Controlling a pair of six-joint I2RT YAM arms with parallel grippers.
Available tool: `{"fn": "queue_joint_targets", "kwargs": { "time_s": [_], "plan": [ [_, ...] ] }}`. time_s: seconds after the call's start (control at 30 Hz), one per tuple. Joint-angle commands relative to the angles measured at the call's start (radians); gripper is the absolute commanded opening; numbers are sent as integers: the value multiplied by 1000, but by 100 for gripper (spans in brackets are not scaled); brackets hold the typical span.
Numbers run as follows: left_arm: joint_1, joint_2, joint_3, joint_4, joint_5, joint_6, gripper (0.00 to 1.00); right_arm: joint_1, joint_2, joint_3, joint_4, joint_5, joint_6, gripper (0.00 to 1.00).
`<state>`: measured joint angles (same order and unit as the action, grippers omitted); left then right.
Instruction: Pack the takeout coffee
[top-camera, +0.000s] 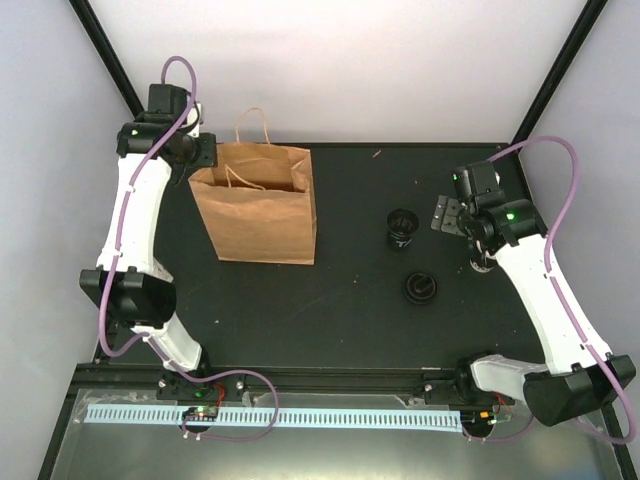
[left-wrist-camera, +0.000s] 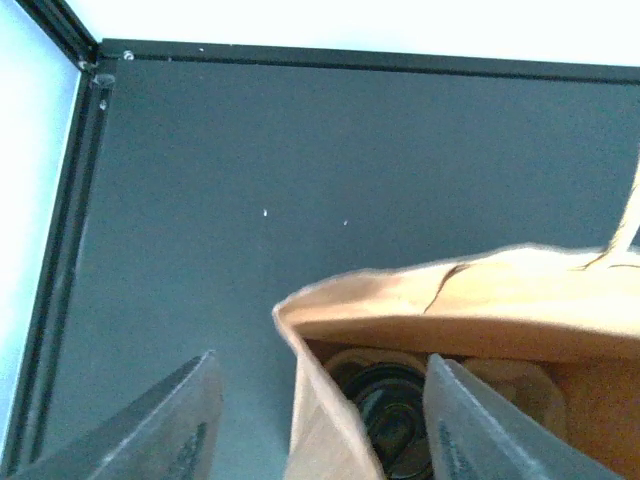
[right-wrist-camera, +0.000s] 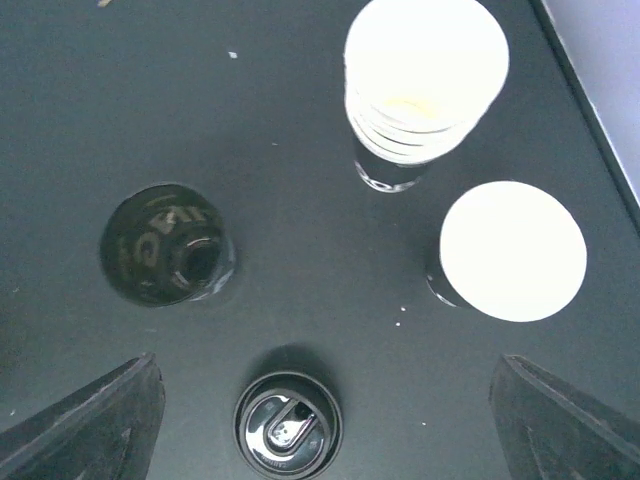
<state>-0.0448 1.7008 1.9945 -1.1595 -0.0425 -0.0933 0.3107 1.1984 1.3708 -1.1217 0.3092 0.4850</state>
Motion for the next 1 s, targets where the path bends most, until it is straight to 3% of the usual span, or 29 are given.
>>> {"fn": "queue_joint_targets", "kwargs": {
  "time_s": [0.0,0.1,0.27,0.57,0.73,0.97],
  "plan": [
    [10,-68,50,-1,19,-17,63,-38,25,-45,-2,78,84,88],
    [10,-124,40,4,71,-28,72,-67,22,-90,21,72,107,80],
    [-19,-305,-40,69,240,-42,75,-120,40,-139,62,74,107,65],
    [-298,-702,-562,418,505,-133,78,-246,138,-198,157,4,85,49],
    [-357,-868,-820,553,533,-157,79,-278,200,-221,213,7,93,42],
    [-357,-1040,-979,595,536,-120,83,-311,284,-220,278,-10,71,36]
  ]
}}
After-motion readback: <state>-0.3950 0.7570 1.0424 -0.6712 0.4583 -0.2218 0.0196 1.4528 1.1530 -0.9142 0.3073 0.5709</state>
